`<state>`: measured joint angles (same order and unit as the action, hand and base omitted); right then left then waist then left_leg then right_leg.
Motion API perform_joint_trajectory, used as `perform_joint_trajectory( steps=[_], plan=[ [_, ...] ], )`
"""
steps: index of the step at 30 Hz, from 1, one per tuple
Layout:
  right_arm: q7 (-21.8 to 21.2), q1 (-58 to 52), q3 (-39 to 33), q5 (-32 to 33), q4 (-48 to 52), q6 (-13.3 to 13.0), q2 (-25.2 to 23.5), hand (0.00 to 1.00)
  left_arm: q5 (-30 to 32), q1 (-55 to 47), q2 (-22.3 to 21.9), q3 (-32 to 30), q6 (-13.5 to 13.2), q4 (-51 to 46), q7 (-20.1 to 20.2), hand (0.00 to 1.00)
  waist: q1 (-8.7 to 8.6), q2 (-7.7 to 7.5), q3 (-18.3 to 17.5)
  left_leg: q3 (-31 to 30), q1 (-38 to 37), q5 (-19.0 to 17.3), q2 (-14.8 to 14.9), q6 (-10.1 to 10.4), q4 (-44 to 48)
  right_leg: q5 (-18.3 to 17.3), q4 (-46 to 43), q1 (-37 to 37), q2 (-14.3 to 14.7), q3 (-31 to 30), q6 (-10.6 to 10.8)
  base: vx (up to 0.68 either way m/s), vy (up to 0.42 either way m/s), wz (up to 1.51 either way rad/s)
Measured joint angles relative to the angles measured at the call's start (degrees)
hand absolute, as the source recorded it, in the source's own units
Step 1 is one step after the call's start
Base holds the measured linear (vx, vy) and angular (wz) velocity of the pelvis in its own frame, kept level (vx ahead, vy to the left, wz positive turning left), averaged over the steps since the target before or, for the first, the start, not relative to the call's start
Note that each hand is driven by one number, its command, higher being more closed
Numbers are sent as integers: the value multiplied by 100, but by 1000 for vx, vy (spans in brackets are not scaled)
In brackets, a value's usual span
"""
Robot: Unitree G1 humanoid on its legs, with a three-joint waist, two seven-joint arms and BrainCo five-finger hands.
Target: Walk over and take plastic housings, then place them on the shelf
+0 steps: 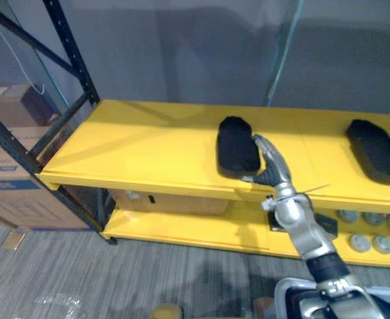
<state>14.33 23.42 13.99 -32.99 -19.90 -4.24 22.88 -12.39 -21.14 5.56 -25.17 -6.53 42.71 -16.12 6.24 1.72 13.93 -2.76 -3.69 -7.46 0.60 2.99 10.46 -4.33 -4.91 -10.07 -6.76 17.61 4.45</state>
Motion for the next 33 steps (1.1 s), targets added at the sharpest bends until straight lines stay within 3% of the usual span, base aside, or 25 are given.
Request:
perform_joint_trajectory(
  steps=[6, 10, 13, 21, 29, 33],
  plan=[
    [49, 1039, 161, -233, -151, 46, 370, 0, -134, 236, 43, 627, 152, 67, 865, 0, 82, -10, 390, -22, 325, 1, -2, -16, 145, 54, -17, 246, 4, 13, -22, -19, 11, 3],
    [-286, 1490, 503, -311, 5, -54, 566, 0, -151, 323, 131, 904, 209, 59, 1648, 0, 106, -7, 540, -16, 515, -10, -3, -33, 210, 55, -68, 425, 0, 1, -23, -10, 3, 1],
    [-464, 1570, 679, -380, 168, -63, 654, 0, -344, 326, 207, 1157, 237, 54, 1915, 0, 111, -22, 602, 12, 590, -16, -9, -41, 216, 57, -84, 517, 1, -28, -22, 0, 0, 0],
    [-1131, 2030, 797, -170, 195, -101, 901, 0, -513, 536, 309, 1301, 340, 38, 1982, 0, 111, -47, 754, 28, 752, -49, -4, -76, 325, 68, -88, 623, 8, -60, -33, -1, 2, 1],
    [-1201, 2079, 830, 79, 525, -89, 950, 0, -501, 541, 314, 1299, 422, 65, 1936, 0, 134, -59, 761, 47, 779, -103, 10, -85, 400, 68, -88, 634, 42, -195, -34, 1, 9, -1],
    [-1639, 2083, 833, 237, 597, -31, 960, 0, -501, 541, 313, 1298, 447, 113, 1878, 0, 135, -60, 760, 96, 799, -103, 32, -84, 400, 77, -91, 674, 60, -239, -49, -21, 4, -5]
  ],
)
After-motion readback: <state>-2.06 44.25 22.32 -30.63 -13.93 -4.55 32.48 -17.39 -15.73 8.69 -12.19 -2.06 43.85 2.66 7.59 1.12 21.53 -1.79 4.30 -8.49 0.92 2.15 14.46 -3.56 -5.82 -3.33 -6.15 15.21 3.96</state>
